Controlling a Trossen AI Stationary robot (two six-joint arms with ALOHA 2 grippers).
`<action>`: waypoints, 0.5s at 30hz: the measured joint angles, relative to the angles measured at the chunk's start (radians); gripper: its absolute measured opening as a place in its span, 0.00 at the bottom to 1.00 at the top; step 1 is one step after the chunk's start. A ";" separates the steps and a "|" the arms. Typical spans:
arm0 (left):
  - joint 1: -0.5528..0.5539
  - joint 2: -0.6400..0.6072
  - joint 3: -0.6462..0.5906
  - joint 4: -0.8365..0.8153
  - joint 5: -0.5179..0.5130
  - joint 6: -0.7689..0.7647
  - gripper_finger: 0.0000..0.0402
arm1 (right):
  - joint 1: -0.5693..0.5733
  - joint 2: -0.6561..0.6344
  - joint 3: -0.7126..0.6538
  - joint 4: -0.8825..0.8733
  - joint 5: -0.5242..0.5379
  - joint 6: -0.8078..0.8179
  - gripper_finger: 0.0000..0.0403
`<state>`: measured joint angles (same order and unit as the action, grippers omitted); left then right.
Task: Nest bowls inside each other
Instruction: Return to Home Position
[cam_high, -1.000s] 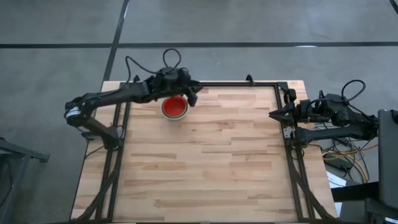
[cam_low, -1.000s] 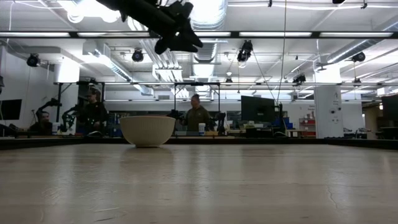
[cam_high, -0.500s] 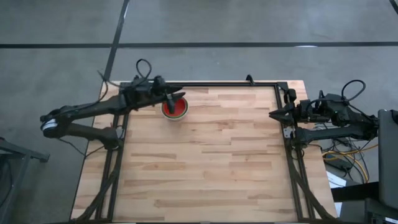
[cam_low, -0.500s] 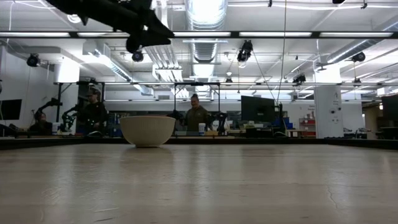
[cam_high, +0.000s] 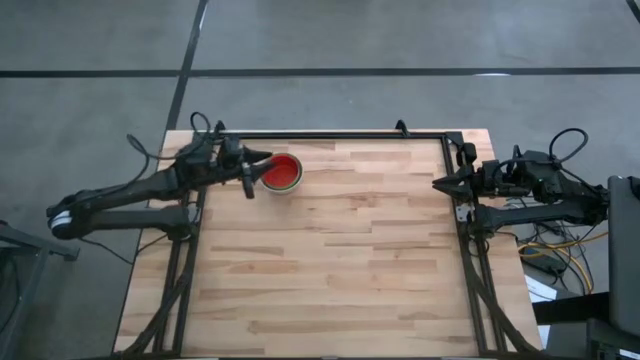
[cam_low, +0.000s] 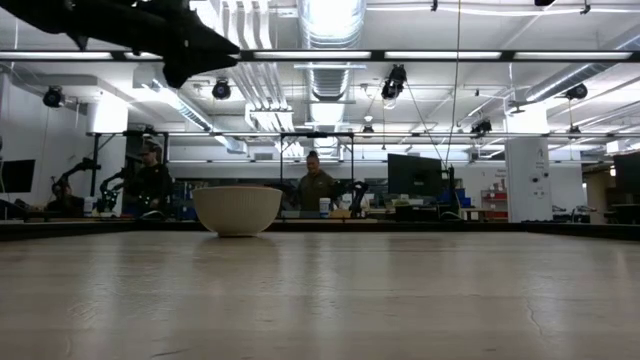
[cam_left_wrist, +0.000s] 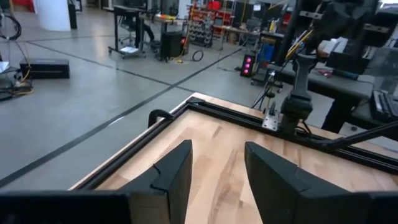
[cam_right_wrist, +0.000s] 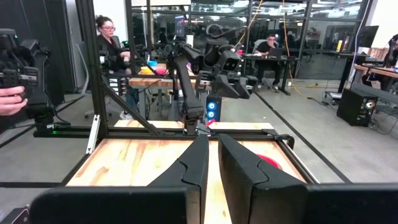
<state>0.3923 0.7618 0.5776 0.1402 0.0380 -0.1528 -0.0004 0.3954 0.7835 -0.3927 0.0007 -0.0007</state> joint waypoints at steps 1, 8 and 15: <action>0.000 -0.021 -0.016 0.001 0.005 0.000 0.38 | 0.000 0.000 0.000 0.000 0.000 0.000 0.08; 0.000 -0.153 -0.118 0.009 0.043 0.000 0.38 | 0.000 0.000 0.000 0.000 0.000 0.000 0.08; 0.000 -0.257 -0.214 0.009 0.084 0.001 0.38 | 0.000 0.000 0.000 0.000 0.000 0.000 0.08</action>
<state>0.3923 0.5047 0.3640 0.1487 0.1219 -0.1522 -0.0003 0.3955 0.7837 -0.3927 0.0006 -0.0006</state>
